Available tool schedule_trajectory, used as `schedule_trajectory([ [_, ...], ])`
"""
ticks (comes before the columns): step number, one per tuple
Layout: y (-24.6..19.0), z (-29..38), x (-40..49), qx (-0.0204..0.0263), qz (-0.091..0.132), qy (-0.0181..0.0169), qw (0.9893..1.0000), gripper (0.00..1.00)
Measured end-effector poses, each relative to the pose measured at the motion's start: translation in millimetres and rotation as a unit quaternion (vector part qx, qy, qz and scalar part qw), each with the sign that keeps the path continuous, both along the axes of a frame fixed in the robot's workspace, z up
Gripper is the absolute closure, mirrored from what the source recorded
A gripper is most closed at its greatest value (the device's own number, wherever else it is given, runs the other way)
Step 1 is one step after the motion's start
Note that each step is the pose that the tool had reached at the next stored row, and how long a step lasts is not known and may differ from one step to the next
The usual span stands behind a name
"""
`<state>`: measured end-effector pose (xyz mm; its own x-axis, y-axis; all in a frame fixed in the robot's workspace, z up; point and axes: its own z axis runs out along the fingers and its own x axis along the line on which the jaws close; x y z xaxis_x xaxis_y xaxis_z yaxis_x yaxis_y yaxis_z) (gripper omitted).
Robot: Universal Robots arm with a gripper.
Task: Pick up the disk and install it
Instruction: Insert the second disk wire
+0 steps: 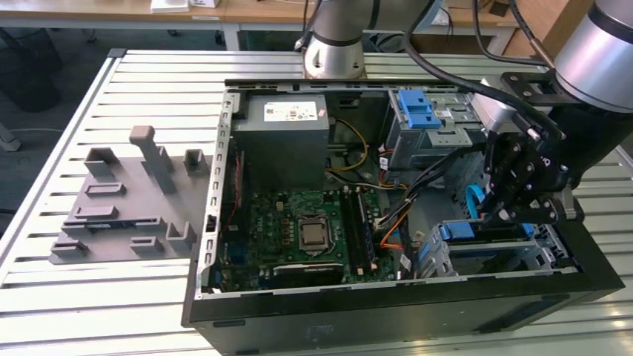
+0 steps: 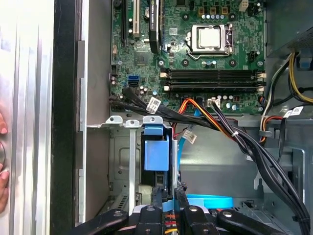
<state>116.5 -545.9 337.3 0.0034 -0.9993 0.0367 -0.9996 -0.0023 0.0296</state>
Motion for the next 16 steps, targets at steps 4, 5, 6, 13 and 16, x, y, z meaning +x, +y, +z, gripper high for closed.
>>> schedule_trajectory([
  [4,-0.1,0.3,0.0,0.0006,0.0,0.0,1.0,0.75],
  [5,-0.2,0.2,0.2,0.0011,0.0,0.0,1.0,0.75],
  [6,-0.4,0.1,0.4,0.0018,0.0,0.0,1.0,0.75],
  [13,-2.9,-0.8,0.8,0.0059,0.0,0.0,1.0,0.75],
  [16,-3.9,-1.3,0.9,0.0064,0.0,0.0,1.0,0.75],
])
